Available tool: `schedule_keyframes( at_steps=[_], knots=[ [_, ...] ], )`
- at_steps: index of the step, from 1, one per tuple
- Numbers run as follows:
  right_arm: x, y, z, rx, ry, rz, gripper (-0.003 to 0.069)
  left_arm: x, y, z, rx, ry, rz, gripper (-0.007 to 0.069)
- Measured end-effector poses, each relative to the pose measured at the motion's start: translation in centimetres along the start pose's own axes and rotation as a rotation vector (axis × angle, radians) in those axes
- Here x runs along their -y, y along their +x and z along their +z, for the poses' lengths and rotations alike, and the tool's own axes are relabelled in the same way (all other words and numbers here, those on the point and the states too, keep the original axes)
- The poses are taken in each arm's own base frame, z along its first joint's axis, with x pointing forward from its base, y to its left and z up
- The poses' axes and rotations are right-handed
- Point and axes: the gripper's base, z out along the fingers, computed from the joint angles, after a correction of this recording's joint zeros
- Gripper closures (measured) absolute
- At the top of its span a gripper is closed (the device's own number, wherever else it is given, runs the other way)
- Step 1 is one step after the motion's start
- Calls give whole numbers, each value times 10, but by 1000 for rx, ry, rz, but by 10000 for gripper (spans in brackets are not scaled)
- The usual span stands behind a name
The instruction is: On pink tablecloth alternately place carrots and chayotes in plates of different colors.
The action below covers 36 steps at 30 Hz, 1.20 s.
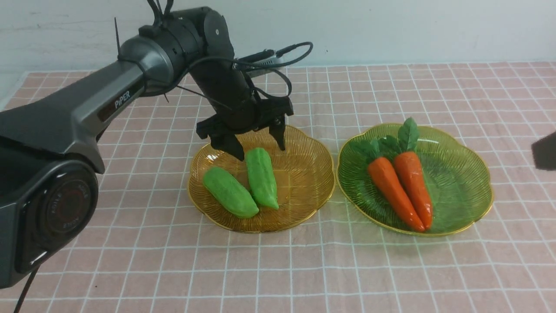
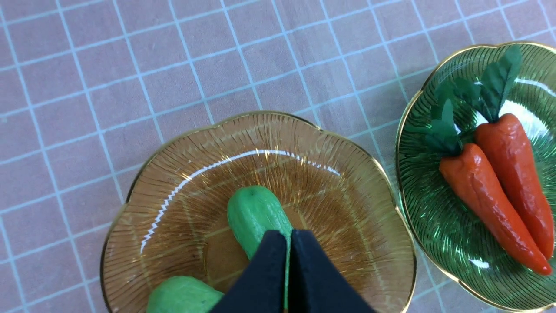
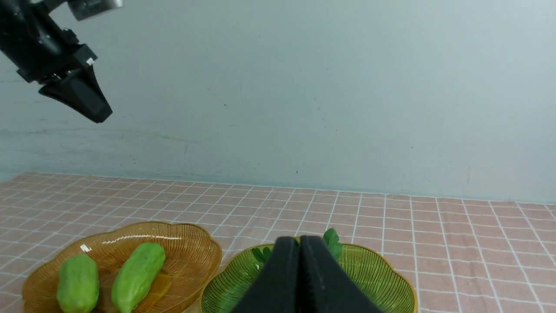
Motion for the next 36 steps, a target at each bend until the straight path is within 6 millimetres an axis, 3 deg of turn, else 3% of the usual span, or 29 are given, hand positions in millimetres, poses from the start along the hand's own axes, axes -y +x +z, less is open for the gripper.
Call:
schedule_keyframes(
  at_steps=[6, 13, 18, 21, 28, 30, 34, 36],
  knots=[
    [2, 19, 5, -43, 6, 7, 675, 4, -2, -25, 44, -1, 41, 628],
    [2, 35, 8, -111, 3, 13, 675, 11, 13, -72, 78, -2, 58, 628],
    [3, 49, 10, -162, -1, 33, 675, 15, 39, -108, 73, -3, 58, 628],
    [3, 64, 12, -210, 1, 37, 675, 20, 58, -150, 127, -11, 71, 628],
    [6, 92, 11, -275, 14, -7, 675, 28, 101, -225, 255, -9, 94, 628],
    [8, 99, 11, -302, 25, -32, 675, 29, 117, -241, 273, -6, 90, 628],
    [12, 98, 12, -276, 74, -101, 675, 29, 143, -261, 299, -17, 81, 628],
    [14, 98, 12, -274, 94, -121, 675, 27, 164, -272, 308, -38, 77, 628]
  ],
)
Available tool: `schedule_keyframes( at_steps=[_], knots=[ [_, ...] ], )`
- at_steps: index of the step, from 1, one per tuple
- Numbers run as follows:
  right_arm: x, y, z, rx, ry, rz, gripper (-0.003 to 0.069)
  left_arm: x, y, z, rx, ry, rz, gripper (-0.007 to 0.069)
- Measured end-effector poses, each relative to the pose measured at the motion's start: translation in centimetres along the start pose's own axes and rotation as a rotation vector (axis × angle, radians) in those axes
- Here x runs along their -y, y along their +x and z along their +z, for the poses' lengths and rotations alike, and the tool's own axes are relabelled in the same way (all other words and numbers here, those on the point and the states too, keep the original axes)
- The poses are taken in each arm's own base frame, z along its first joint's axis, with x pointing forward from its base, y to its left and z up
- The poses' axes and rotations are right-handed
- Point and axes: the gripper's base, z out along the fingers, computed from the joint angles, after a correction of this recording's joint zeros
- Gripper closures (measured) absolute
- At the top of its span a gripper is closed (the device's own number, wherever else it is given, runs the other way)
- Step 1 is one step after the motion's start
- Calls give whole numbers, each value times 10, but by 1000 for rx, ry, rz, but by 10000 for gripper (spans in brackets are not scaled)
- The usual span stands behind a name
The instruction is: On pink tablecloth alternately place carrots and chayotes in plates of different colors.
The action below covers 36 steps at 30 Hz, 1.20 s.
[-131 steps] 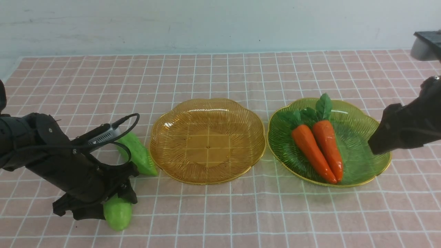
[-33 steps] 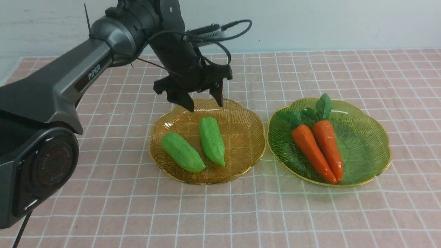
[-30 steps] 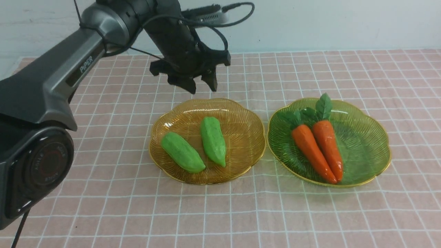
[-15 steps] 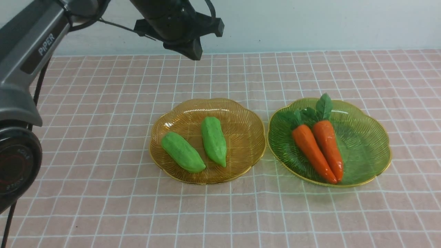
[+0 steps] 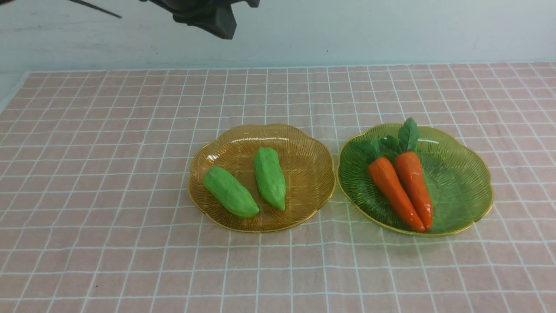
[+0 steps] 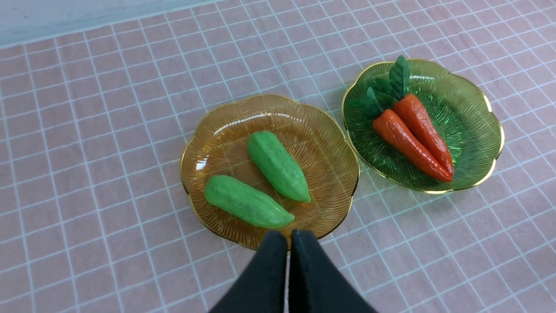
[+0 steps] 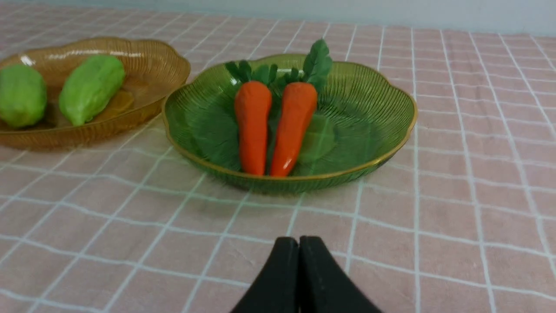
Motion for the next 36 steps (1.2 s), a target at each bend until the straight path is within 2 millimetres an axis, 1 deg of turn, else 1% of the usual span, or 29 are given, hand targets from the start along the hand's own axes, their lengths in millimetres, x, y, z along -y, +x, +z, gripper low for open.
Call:
schedule_keyframes(
  at_steps=[1, 5, 6, 7, 9, 11, 14, 16, 17, 18, 19, 20, 21, 22, 23, 25, 28, 31, 34, 36],
  knots=[
    [1, 0, 0, -1, 9, -5, 675, 0, 6, -7, 10, -4, 1, 628],
    [2, 0, 0, -3, 29, -11, 675, -1, 34, -24, 16, -18, -2, 628],
    [2, 0, 0, -3, 33, -12, 675, -2, 42, -24, 5, -21, -3, 628],
    [2, 0, 0, -4, 37, -13, 675, -3, 51, -27, 0, -23, -1, 628],
    [2, 0, 0, -4, 38, -13, 675, -5, 78, -30, -19, -30, 7, 628],
    [2, 0, 0, -3, 38, -13, 675, -7, 101, -31, -39, -39, 12, 628],
    [2, 0, 0, -3, 38, -13, 675, -11, 139, -28, -66, -50, 15, 628],
    [2, 0, 0, -3, 38, -13, 675, -14, 165, -22, -39, -53, 10, 628],
    [2, 0, 0, -3, 38, -14, 675, -15, 179, -20, 30, -50, -2, 628],
    [2, 0, 0, -3, 38, -14, 675, -17, 194, -10, 88, -48, -21, 628],
    [2, 0, 0, -3, 38, -14, 675, -18, 199, -7, 167, -43, -35, 628],
    [2, 0, 0, -3, 38, -14, 675, -20, 208, -1, 186, -41, -47, 628],
    [2, 0, 0, -2, 38, -15, 675, -21, 209, 4, 299, -32, -63, 628],
    [2, 0, 0, -2, 38, -15, 675, -23, 214, 11, 349, -27, -73, 628],
    [2, 0, 0, -2, 38, -15, 675, -23, 214, 11, 403, -22, -76, 628],
    [2, 0, 0, -2, 38, -15, 675, -25, 220, 20, 510, -14, -80, 628],
    [2, 0, 0, -2, 38, -15, 675, -27, 227, 29, 596, -9, -82, 628],
    [2, 0, 0, -2, 38, -15, 675, -30, 234, 39, 625, -9, -84, 628],
    [2, 0, 0, -2, 39, -16, 675, -32, 242, 50, 607, -17, -80, 628],
    [2, 0, 0, -2, 39, -16, 675, -33, 249, 57, 583, -37, -47, 628]
  ],
)
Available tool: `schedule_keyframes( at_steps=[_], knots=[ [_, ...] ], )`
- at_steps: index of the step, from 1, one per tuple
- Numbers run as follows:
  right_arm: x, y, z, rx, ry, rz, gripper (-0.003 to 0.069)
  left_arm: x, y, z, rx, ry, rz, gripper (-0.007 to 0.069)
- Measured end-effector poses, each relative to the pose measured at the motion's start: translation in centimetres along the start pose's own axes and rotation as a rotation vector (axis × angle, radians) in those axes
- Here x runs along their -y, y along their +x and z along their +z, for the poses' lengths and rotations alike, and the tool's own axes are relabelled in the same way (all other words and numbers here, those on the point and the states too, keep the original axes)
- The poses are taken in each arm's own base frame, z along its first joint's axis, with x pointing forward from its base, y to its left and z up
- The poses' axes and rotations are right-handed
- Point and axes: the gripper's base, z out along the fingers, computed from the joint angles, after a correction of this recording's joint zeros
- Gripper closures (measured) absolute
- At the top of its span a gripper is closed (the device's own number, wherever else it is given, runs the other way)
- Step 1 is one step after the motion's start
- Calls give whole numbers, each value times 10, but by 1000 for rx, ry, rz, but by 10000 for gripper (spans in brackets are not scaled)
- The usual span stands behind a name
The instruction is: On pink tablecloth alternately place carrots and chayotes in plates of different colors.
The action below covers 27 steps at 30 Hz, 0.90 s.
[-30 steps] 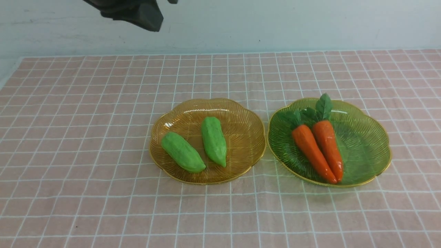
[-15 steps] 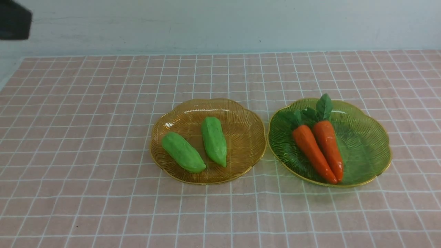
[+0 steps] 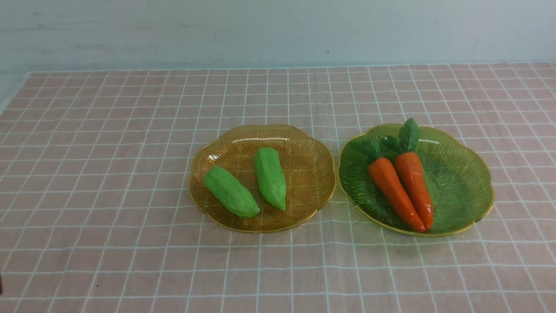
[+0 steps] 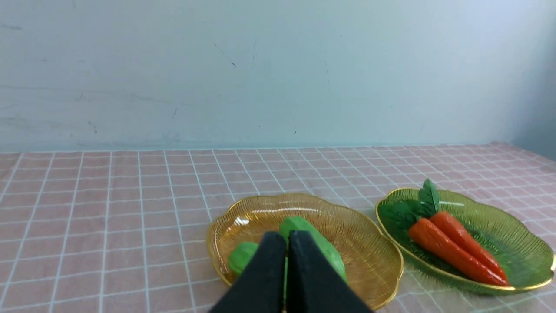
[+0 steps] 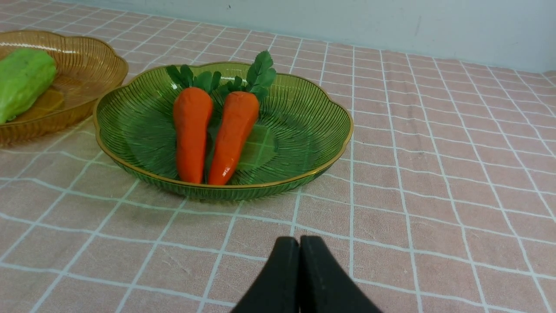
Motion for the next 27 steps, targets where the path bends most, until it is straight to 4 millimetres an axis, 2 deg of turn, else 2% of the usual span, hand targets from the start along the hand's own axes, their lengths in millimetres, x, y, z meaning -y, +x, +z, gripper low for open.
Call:
schedule_keyframes(
  at_steps=[6, 10, 16, 22, 27],
  knots=[
    [0, 0, 0, 0, 0, 0, 675, -6, 31, 6, -93, -23, 118, 628],
    [0, 0, 0, 1, 0, 0, 675, -11, 46, 7, -133, -60, 98, 628],
    [0, 0, 0, 1, 0, 0, 675, -23, 68, 0, -132, -203, 100, 628],
    [0, 0, 0, 0, 0, 0, 675, -30, 84, -4, -127, -301, 98, 628],
    [0, 0, 0, 0, 0, 0, 675, -33, 89, -5, -160, -347, 89, 628]
  ],
)
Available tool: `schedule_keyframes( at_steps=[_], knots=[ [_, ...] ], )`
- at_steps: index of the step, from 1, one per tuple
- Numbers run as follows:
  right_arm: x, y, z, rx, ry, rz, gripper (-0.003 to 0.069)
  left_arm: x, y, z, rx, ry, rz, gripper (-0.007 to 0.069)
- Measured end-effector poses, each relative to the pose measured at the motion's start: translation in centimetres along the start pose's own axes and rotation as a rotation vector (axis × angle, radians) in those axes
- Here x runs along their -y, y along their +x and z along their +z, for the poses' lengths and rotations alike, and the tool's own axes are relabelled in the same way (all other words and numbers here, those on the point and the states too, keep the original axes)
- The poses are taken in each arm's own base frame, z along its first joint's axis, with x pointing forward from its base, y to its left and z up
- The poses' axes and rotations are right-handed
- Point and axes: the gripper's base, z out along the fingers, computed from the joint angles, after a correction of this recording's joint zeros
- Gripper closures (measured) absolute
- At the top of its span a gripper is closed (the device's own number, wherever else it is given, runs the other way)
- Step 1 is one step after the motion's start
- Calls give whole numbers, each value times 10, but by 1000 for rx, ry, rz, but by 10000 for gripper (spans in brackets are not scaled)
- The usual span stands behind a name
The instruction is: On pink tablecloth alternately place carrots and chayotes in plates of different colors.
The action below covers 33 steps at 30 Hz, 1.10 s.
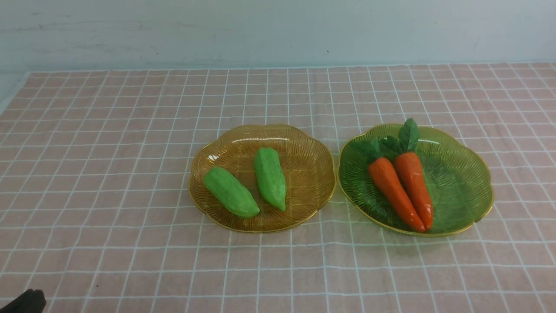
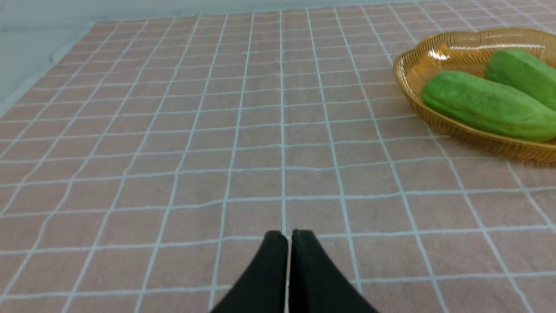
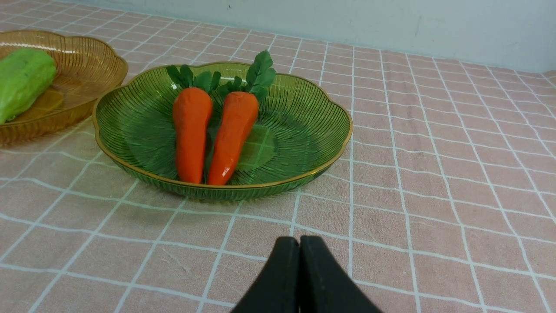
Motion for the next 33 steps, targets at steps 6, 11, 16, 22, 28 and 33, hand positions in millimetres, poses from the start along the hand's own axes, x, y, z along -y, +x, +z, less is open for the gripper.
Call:
schedule_keyframes(
  at_steps=[6, 11, 16, 22, 28, 33],
  knots=[
    [0, 0, 0, 0, 0, 0, 675, 0, 5, 0, -57, -3, 2, 628],
    [0, 0, 0, 0, 0, 0, 675, 0, 5, 0, -57, -3, 2, 628],
    [0, 0, 0, 0, 0, 0, 675, 0, 5, 0, -57, -3, 2, 628],
    [0, 0, 0, 0, 0, 0, 675, 0, 5, 0, -57, -3, 2, 628],
    [0, 0, 0, 0, 0, 0, 675, 0, 5, 0, -57, -3, 2, 628],
    [0, 0, 0, 0, 0, 0, 675, 0, 5, 0, -57, -3, 2, 628]
  ],
)
